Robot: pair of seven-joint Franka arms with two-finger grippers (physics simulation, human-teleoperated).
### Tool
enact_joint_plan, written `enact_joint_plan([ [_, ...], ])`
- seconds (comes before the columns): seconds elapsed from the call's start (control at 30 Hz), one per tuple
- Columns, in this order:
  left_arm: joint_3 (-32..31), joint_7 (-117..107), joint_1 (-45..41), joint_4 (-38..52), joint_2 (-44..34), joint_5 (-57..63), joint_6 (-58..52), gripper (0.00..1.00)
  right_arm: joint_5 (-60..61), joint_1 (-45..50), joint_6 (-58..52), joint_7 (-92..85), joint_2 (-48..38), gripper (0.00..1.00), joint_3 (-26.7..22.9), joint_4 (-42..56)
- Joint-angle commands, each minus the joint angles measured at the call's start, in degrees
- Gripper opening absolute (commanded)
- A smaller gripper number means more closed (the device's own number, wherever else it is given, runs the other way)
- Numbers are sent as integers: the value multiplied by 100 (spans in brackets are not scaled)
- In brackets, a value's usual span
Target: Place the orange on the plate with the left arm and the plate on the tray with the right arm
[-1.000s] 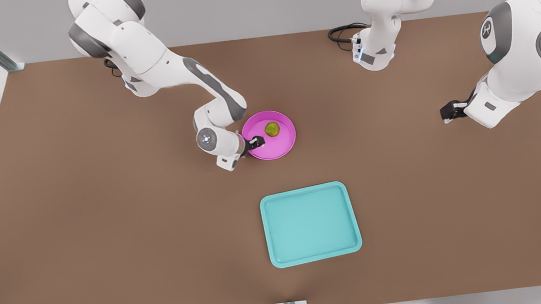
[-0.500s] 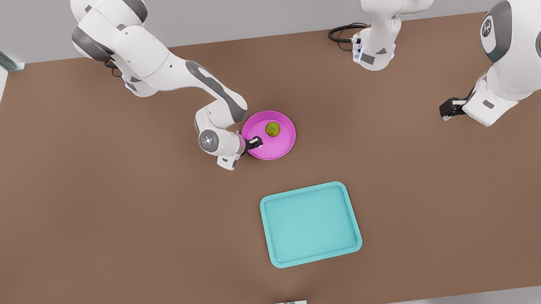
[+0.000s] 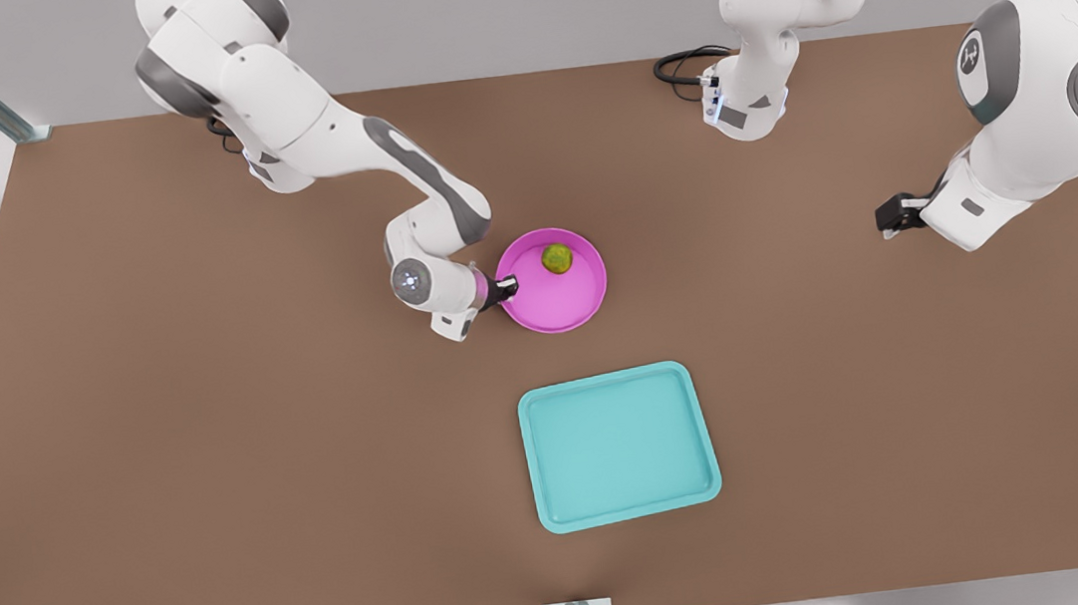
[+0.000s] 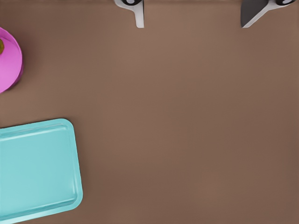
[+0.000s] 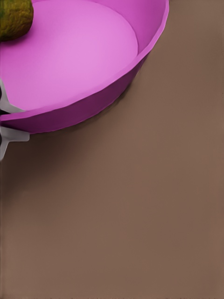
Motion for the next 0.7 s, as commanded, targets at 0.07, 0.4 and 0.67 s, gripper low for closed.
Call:
enact_joint_plan([
  [0.07,9,77,8,3,-10,3,-1,100,-16,-90,-354,109,-103,21,1,181],
  [0.4,9,25,-1,3,-1,3,-10,100,45,-696,-643,109,723,21,-342,2176],
  [0.67,9,25,-1,11,-1,3,-19,100,45,-520,-855,566,2384,21,-623,4839],
])
